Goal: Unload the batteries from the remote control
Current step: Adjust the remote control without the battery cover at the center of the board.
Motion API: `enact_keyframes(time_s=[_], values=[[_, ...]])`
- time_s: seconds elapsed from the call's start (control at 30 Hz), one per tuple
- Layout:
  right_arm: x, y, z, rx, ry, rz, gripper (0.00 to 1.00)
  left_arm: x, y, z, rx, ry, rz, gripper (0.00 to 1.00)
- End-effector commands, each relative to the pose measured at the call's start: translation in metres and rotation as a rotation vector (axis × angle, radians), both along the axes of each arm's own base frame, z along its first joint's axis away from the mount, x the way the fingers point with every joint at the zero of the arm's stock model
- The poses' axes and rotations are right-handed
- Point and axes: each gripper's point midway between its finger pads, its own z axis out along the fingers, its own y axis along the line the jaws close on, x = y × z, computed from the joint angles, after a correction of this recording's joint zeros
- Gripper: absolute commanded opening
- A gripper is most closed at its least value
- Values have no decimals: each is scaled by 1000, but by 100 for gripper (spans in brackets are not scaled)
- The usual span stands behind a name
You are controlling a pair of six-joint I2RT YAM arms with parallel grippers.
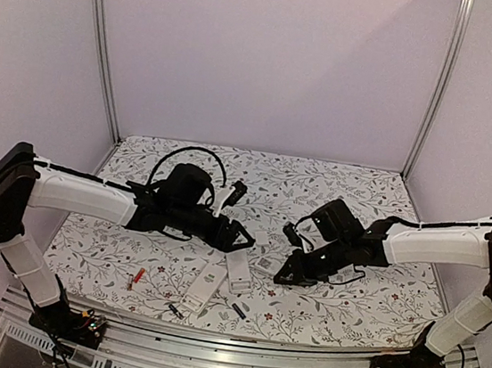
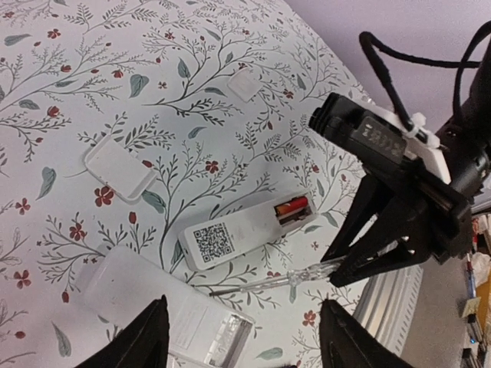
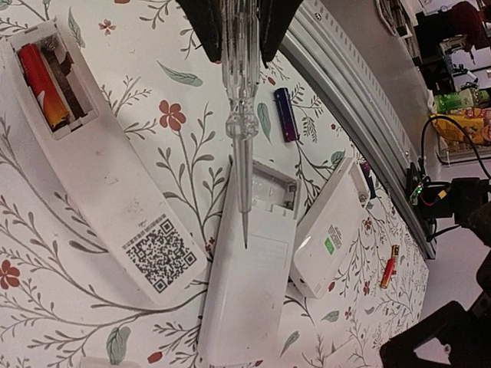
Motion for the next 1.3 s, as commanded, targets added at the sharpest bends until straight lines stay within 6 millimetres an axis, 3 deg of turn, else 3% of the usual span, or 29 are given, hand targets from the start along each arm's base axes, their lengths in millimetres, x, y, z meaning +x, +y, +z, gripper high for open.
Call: enact_keyframes(time_s=[0.0, 0.13, 0.3, 0.57, 0.83, 1.03, 1.1, 1.27], values=[[1, -13, 17, -4, -44, -60, 0, 8, 2, -6, 43, -29, -17, 66], [7, -41, 26, -37, -75, -194, 0, 19, -14, -2, 15, -43, -27, 67], [20, -71, 11, -93, -32, -277, 0, 26, -28, -5, -5, -34, -35, 66], [35, -60, -1, -132, -15, -154, 0, 23, -14, -12, 40, -33, 2, 66], [12, -40, 8, -37, 55, 38, 0, 15, -5, -26, 69, -16, -3, 66], [0, -38, -12, -87, 111, 124, 0, 14, -3, -33, 95, -18, -11, 66], [4, -39, -15, -108, 100, 122, 0, 14, -3, -32, 97, -21, -10, 66], [27, -40, 0, -142, 3, 64, 0, 14, -1, -32, 98, -26, -5, 66]])
